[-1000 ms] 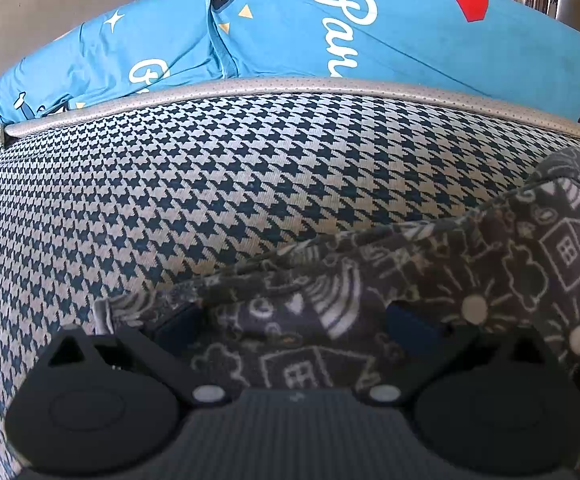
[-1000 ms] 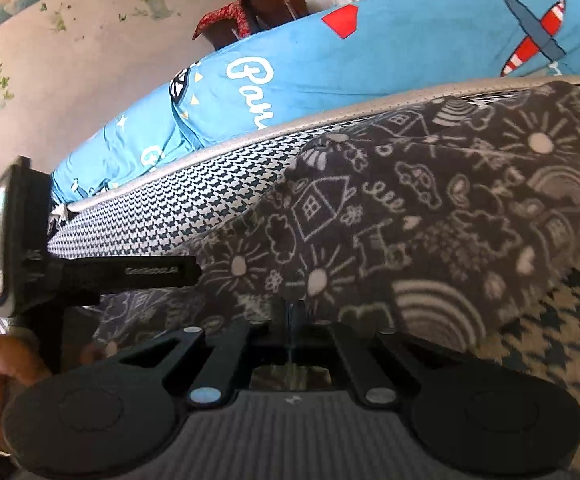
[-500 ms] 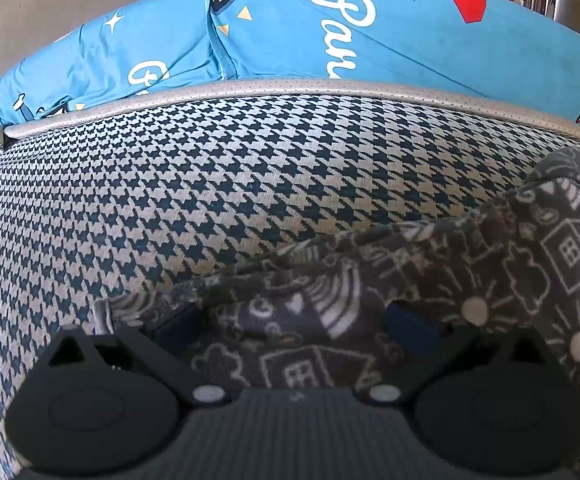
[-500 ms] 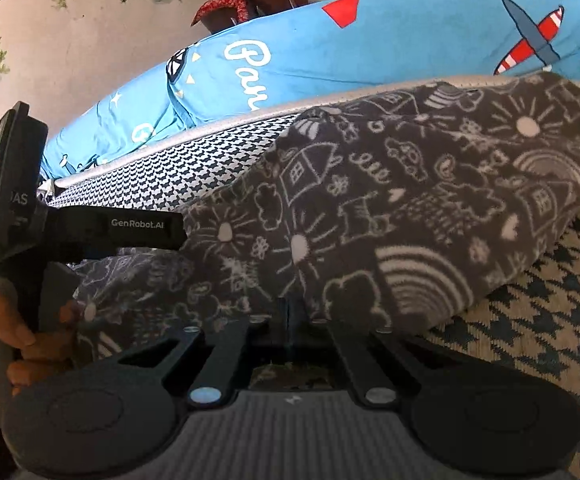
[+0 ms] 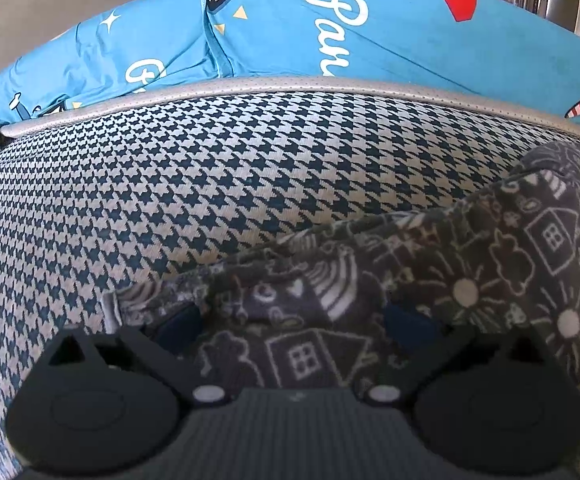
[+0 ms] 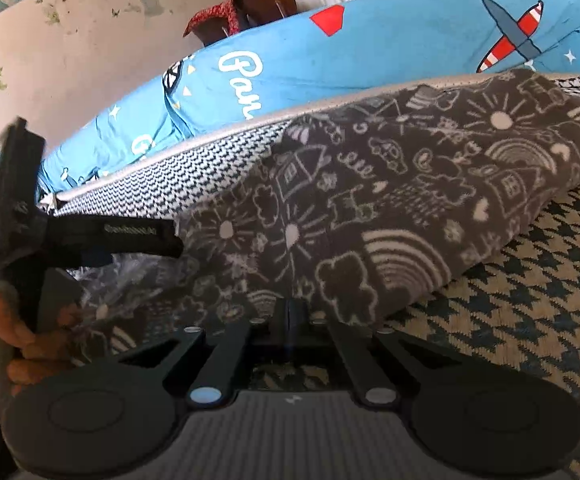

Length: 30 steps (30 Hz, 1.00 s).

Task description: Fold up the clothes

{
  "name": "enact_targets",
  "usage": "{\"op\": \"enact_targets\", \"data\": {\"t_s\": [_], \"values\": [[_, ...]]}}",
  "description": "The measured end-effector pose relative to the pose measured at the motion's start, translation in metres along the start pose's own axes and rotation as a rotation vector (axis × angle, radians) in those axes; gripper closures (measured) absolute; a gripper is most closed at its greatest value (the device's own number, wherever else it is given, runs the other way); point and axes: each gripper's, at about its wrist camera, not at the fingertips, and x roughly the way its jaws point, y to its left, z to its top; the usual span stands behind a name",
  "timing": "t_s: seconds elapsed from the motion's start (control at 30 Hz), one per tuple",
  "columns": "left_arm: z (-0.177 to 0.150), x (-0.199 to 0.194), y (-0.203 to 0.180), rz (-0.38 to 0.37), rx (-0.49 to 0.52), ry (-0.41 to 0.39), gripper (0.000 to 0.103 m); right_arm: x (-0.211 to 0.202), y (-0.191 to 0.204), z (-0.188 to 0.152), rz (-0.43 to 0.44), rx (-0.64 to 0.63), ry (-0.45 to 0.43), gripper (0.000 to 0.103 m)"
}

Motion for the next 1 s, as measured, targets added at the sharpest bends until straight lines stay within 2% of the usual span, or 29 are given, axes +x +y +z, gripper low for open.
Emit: {"op": "enact_targets", "data": {"t_s": [0.17, 0.4, 0.5, 0.7, 0.77, 0.8, 0.9, 1.0], "values": [[-0.003, -0.005, 0.005, -0.004, 0.009, 0.004, 0.000, 0.006, 0.005, -0.005, -0.027, -0.059, 0.006, 0.103], [-0.003, -0.016, 0.028, 0.009, 0.001, -0.008, 0.000, 0.006, 0.006, -0.005, -0.032, -0.068, 0.010, 0.103], [-0.004, -0.022, 0.051, 0.015, -0.040, -0.018, 0.000, 0.005, 0.010, -0.006, -0.046, -0.086, 0.009, 0.103], [-0.012, -0.022, 0.101, 0.010, -0.173, 0.024, 0.000, -0.006, 0.017, -0.010, -0.069, -0.106, 0.010, 0.103], [-0.018, -0.022, 0.112, 0.003, -0.215, 0.044, 0.000, -0.011, 0.018, -0.012, -0.054, -0.097, 0.014, 0.099], [-0.021, -0.022, 0.115, -0.001, -0.226, 0.055, 0.000, -0.014, 0.018, -0.012, -0.043, -0.091, 0.016, 0.092], [-0.029, -0.023, 0.121, -0.016, -0.250, 0.077, 0.000, -0.023, 0.025, -0.014, 0.014, -0.104, -0.001, 0.090], [-0.034, -0.023, 0.125, -0.034, -0.270, 0.095, 0.000, -0.031, 0.043, -0.017, 0.081, -0.186, -0.048, 0.085]]}}
